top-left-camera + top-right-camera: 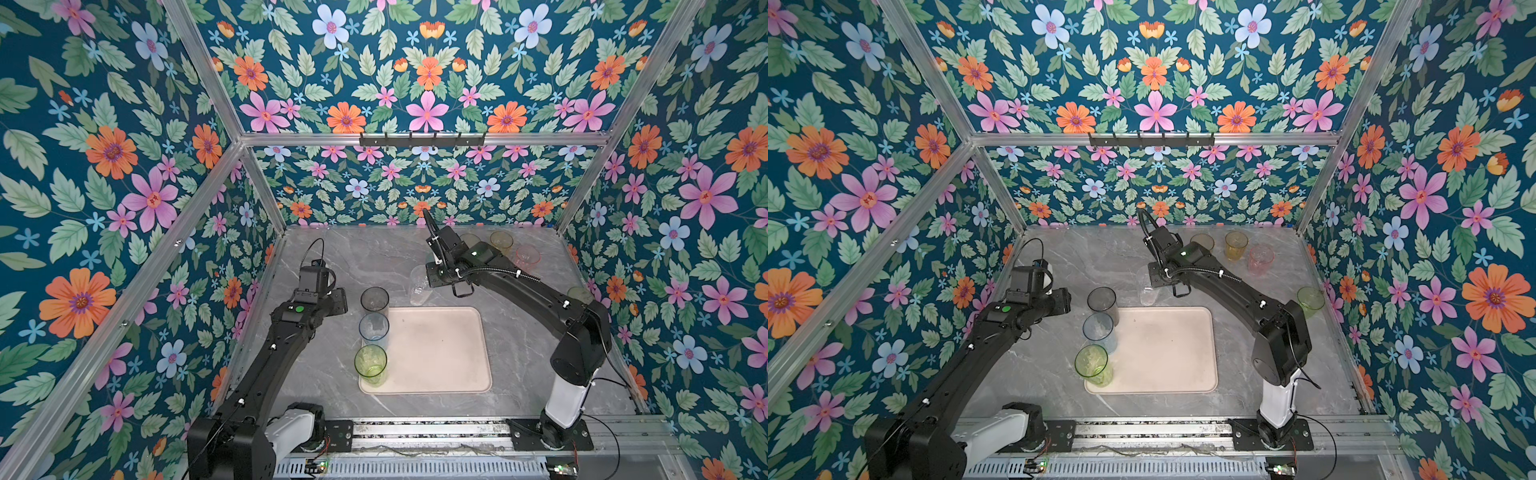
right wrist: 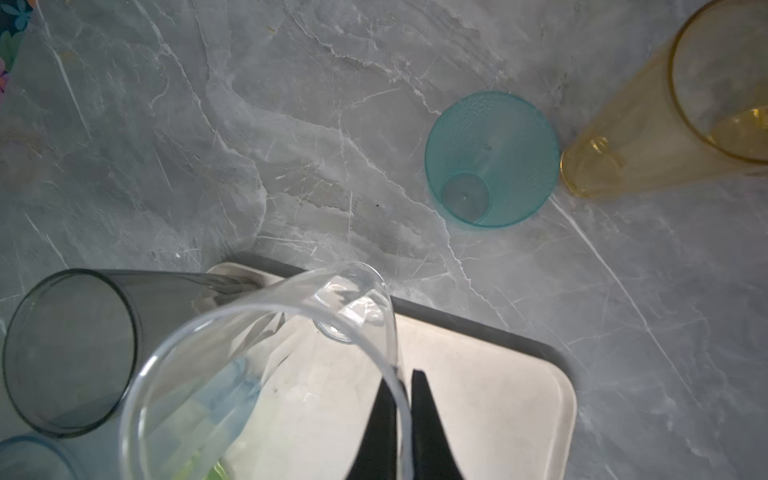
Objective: Place the glasses into the tray
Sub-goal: 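Lift the clear glass with right gripper and carry it toward the tray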
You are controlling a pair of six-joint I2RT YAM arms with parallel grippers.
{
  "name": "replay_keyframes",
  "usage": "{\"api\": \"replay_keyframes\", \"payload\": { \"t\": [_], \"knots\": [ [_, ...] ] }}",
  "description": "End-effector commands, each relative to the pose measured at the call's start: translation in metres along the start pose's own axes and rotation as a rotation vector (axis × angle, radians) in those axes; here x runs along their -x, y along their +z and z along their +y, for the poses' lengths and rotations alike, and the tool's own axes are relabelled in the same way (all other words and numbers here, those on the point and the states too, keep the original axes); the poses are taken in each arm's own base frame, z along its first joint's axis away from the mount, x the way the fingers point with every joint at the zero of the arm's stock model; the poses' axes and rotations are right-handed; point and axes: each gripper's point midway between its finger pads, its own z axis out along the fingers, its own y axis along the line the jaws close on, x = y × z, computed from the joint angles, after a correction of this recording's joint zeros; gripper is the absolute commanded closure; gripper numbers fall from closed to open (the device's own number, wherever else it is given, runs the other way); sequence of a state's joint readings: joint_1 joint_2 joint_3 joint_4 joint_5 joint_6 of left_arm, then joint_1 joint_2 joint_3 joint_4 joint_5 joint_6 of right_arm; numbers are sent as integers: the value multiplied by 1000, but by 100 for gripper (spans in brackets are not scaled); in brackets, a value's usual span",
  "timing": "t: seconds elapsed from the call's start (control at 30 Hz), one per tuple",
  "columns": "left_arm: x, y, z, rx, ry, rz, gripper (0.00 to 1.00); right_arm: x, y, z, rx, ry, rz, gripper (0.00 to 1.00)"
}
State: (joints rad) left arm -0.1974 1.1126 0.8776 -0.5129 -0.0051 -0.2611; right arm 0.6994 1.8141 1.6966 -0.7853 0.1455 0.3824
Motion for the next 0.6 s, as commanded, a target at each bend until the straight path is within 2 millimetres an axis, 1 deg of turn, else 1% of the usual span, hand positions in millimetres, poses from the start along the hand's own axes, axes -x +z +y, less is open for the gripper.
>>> {"api": "replay_keyframes", "payload": {
  "t": [0.0, 0.17, 0.57],
  "knots": [
    [2, -1, 2, 15, 3, -4, 34, 1, -2, 3, 7, 6, -37, 100],
    [1, 1, 3, 17, 2, 1, 34, -13, 0, 2, 4, 10, -20, 100],
    [0, 1, 3, 17, 1, 3, 34, -39, -1, 10, 11, -5, 14, 100]
  ]
}}
